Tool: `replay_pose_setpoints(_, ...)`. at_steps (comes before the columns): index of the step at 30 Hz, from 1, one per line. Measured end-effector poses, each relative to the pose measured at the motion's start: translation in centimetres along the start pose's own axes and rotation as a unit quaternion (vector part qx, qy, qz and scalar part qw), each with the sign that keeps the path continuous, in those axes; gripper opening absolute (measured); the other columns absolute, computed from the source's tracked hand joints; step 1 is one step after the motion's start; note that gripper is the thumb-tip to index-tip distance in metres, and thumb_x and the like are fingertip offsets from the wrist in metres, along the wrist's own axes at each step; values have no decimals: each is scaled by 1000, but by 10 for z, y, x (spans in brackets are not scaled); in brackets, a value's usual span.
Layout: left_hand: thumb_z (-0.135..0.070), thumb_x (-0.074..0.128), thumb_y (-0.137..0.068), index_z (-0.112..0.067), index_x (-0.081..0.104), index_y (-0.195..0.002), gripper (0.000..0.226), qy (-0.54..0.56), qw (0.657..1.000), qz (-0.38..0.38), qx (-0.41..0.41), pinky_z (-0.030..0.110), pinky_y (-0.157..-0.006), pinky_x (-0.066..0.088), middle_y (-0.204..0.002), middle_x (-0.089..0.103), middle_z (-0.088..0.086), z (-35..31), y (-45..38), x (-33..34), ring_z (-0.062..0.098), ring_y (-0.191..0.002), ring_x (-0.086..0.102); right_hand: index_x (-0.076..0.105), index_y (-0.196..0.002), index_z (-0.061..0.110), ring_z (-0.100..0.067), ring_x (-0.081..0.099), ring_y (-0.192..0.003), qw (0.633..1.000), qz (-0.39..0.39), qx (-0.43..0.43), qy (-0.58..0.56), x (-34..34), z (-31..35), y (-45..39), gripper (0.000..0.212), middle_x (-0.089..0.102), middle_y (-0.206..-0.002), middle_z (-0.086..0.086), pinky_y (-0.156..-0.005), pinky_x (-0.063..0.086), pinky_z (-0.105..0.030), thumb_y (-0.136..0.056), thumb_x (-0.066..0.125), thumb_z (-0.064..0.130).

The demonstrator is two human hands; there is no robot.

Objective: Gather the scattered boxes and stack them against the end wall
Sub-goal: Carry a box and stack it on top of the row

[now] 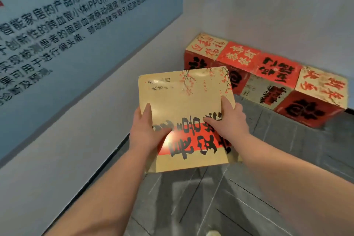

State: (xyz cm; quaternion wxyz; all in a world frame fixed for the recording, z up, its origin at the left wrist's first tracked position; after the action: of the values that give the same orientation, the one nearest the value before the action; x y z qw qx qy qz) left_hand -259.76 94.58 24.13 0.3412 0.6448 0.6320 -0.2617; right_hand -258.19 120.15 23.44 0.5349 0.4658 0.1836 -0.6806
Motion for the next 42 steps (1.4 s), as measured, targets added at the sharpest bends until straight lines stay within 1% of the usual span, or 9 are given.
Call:
replay_pose_setpoints(4, -47, 78, -71, -22, 24, -150, 99, -30, 998, 39, 39, 29, -105, 31, -154, 21, 2, -50, -85, 21, 19, -138, 29, 19, -150, 33, -39, 36, -126, 999, -16, 38, -19, -28, -8, -73, 90, 30, -140, -13, -97, 44, -52, -79, 66, 59)
replay_pose_setpoints(9, -52, 79, -67, -17, 37, -142, 93, -50, 994, 60, 79, 32, -100, 38, -142, 35, 6, -110, -204, 48, 22, -130, 38, 18, -150, 35, -37, 35, -129, 996, -22, 76, -36, -56, -7, -181, 87, 27, -144, -11, -97, 44, -54, -80, 64, 61)
replay_pose_setpoints(14, -43, 80, -71, -17, 22, -151, 102, -43, 991, 86, 97, 30, -110, 25, -152, 22, 6, -178, -310, 68, 21, -139, 27, 20, -150, 34, -37, 35, -130, 992, -56, 107, -27, -101, 2, -283, 87, 26, -146, -13, -99, 43, -48, -80, 63, 62)
replay_pose_setpoints(17, -41, 81, -69, -16, 30, -147, 97, -41, 987, 96, 119, 26, -101, 31, -143, 33, 7, -215, -374, 80, 23, -131, 35, 20, -150, 33, -39, 35, -129, 990, -73, 117, -25, -122, 7, -338, 87, 25, -146, -15, -101, 43, -51, -80, 63, 63)
replay_pose_setpoints(19, -38, 82, -69, -15, 34, -144, 92, -31, 984, 104, 142, 23, -95, 32, -138, 37, 6, -244, -419, 89, 22, -127, 39, 21, -150, 33, -39, 38, -127, 988, -82, 126, -27, -139, 8, -380, 88, 27, -145, -15, -99, 44, -51, -79, 63, 64)
replay_pose_setpoints(23, -37, 80, -71, -16, 28, -148, 95, -21, 976, 138, 168, 29, -105, 31, -145, 31, 4, -299, -509, 112, 21, -132, 34, 28, -145, 30, -38, 42, -121, 982, -102, 155, -30, -171, 12, -465, 82, 32, -139, -15, -94, 47, -47, -79, 64, 63)
replay_pose_setpoints(29, -41, 78, -73, -16, 33, -144, 87, -56, 966, 151, 204, 33, -95, 37, -144, 31, 5, -367, -637, 143, 24, -130, 37, 34, -139, 28, -39, 45, -117, 977, -136, 159, -40, -209, 20, -589, 73, 41, -129, -14, -90, 50, -47, -80, 64, 60)
replay_pose_setpoints(32, -39, 77, -75, -15, 34, -144, 85, -83, 959, 164, 214, 35, -100, 35, -146, 31, 7, -400, -685, 161, 24, -132, 33, 36, -137, 28, -40, 46, -114, 975, -140, 161, -56, -213, 11, -641, 70, 43, -125, -15, -88, 51, -47, -81, 63, 60)
replay_pose_setpoints(42, -28, 81, -73, -13, 30, -147, 91, -84, 953, 222, 189, 29, -108, 24, -152, 26, 10, -432, -799, 229, 21, -140, 24, 37, -140, 23, -39, 46, -119, 976, -103, 177, -78, -205, -11, -762, 68, 39, -135, -16, -94, 49, -46, -85, 63, 53)
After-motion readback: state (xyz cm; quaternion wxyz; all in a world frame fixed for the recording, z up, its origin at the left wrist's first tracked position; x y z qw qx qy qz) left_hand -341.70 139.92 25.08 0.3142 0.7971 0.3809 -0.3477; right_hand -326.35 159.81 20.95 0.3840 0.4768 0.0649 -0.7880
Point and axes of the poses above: each hand's wrist, its own y-axis away from the middle knuckle, its own x-axis out of the palm, z = x × y, the point moved 5 cm from there along -y, towards the middle knuckle
